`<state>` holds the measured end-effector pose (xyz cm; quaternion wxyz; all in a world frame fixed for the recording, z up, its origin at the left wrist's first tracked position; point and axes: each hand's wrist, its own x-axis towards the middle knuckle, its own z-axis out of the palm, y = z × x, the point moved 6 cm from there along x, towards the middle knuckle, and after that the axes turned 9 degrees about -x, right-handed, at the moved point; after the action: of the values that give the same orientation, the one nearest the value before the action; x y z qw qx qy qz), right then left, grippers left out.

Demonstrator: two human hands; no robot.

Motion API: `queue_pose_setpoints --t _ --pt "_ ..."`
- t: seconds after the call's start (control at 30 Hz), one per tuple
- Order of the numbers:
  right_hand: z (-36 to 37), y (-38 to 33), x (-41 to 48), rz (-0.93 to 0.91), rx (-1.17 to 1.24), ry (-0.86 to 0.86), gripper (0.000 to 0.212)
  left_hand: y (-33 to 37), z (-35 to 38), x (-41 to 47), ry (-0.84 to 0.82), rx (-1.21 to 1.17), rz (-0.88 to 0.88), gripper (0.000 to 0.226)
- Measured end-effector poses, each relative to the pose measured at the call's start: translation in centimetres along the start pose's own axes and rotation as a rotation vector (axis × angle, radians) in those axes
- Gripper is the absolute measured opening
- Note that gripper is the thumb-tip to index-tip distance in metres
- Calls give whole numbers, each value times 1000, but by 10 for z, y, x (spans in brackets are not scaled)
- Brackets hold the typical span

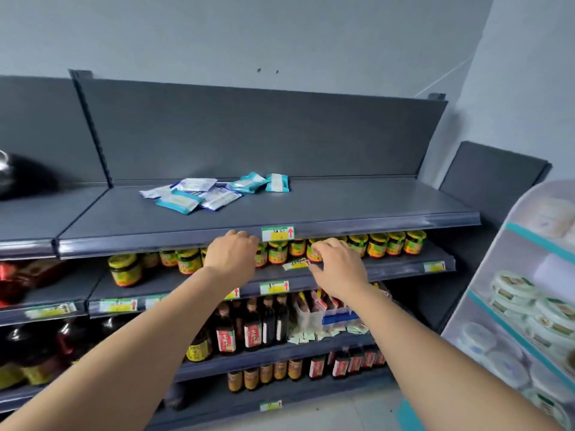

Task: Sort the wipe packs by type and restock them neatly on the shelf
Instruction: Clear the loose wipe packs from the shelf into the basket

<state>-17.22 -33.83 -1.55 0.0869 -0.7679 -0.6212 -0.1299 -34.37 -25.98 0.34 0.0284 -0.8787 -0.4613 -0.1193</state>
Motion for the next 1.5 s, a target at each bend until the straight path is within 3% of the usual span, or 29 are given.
queue_pose_setpoints --t 0.3,0.67,0.77,1.0,1.17,1.27,1.4,1.5 --pt "19 -41 110 -79 36 -17 45 -79 3 67 -20 -7 -103 19" --pt "72 -57 259 -195 56 -79 52 -163 43 176 -44 28 -329 28" --pt "91 -62 291 -229 39 -107 53 -185 61 200 -82 18 -396 45" --pt "124 -75 347 -264 47 -184 56 -214 84 237 -195 -43 -477 124" --pt "139 -88 378 -269 68 -246 69 -236 100 266 -328 -106 -487 140" --pt "150 -96 392 -251 88 -265 71 -241 100 282 -327 -97 -440 120" --pt "153 -108 405 -213 43 -160 49 -236 83 294 -163 -23 -344 44" --pt "148 -111 409 -188 34 -94 35 -228 77 294 -48 32 -279 19"
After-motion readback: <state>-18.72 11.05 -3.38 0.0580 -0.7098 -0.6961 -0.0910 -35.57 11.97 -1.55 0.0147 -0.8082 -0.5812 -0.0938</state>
